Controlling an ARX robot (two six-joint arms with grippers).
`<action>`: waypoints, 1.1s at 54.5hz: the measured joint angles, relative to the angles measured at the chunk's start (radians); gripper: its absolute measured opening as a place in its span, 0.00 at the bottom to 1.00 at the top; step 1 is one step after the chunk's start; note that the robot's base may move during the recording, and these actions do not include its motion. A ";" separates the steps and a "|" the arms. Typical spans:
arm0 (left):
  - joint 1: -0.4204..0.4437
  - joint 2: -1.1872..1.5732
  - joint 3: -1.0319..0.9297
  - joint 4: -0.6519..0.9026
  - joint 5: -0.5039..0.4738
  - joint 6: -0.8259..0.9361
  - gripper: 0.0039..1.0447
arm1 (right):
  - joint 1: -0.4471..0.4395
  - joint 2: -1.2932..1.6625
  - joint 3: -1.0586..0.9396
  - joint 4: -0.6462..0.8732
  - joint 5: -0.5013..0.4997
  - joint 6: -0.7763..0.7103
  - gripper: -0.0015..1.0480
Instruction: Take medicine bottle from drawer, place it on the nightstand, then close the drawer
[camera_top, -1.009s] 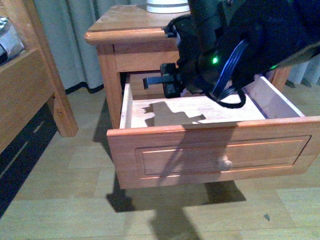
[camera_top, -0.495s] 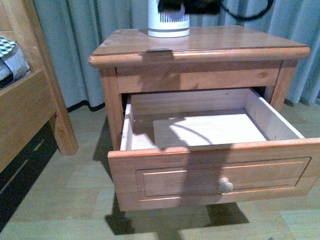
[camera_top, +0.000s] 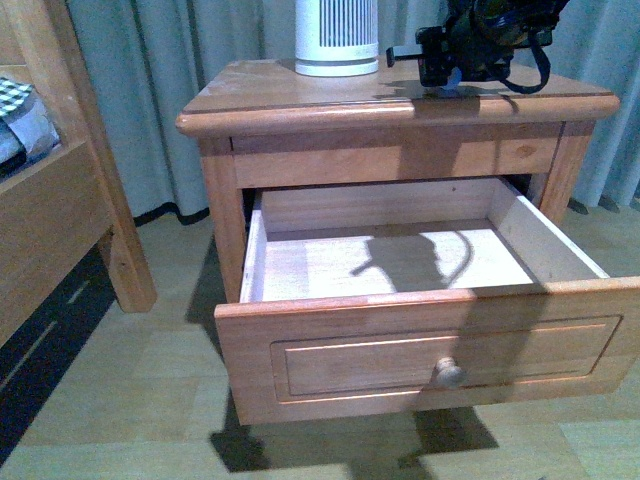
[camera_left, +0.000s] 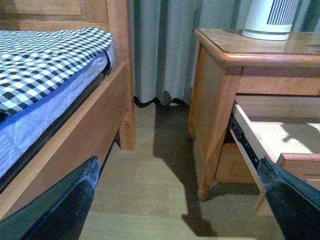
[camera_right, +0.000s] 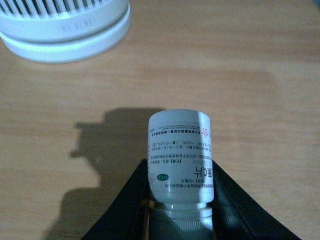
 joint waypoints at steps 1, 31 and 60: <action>0.000 0.000 0.000 0.000 0.000 0.000 0.94 | 0.002 0.000 -0.002 0.005 -0.002 0.000 0.28; 0.000 0.000 0.000 0.000 0.000 0.000 0.94 | 0.049 -0.376 -0.478 0.358 -0.128 0.077 0.94; 0.000 0.000 0.000 0.000 0.000 0.000 0.94 | 0.173 -0.941 -1.668 0.600 -0.077 0.169 0.33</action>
